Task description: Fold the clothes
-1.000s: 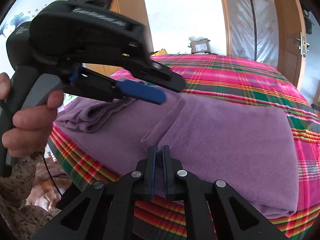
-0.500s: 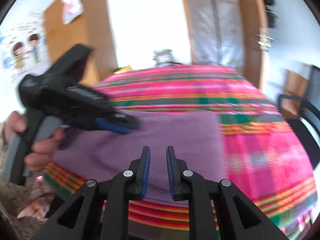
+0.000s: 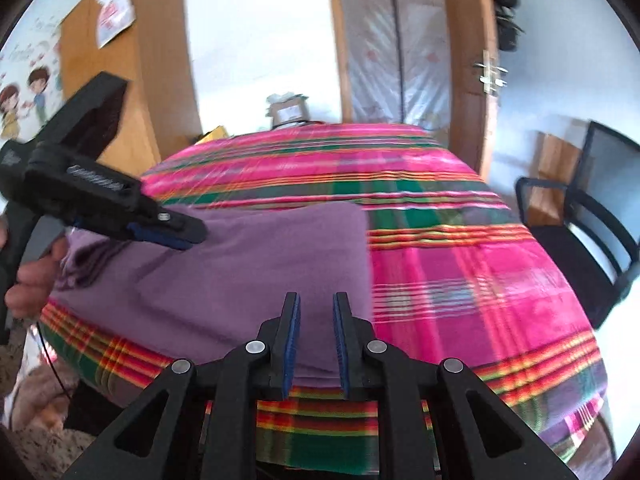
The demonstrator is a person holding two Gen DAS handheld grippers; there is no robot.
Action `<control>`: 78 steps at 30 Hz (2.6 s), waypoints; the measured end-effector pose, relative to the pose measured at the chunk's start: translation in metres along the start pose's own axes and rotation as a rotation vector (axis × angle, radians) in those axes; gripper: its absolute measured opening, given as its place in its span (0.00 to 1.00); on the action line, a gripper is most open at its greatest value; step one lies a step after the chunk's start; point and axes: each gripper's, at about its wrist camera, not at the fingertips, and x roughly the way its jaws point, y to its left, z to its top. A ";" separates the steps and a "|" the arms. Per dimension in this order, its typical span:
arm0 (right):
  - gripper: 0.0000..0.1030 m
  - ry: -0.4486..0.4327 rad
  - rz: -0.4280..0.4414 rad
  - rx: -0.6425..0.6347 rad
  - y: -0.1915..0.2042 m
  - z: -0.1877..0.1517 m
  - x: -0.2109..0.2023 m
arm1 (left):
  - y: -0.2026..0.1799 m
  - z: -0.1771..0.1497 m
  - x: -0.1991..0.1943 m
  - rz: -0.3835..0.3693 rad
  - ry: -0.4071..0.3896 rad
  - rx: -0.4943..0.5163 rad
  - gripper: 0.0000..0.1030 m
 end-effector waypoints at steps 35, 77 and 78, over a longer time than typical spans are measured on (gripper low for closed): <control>0.16 -0.111 0.182 -0.007 0.043 0.018 -0.039 | -0.087 0.034 0.005 0.017 0.168 0.094 0.32; 0.34 0.065 0.034 0.251 -0.020 -0.004 0.009 | -0.034 0.039 0.051 -0.069 0.347 -0.059 0.35; 0.35 0.064 0.043 0.257 -0.020 -0.005 0.010 | -0.033 0.040 0.052 -0.074 0.346 -0.067 0.35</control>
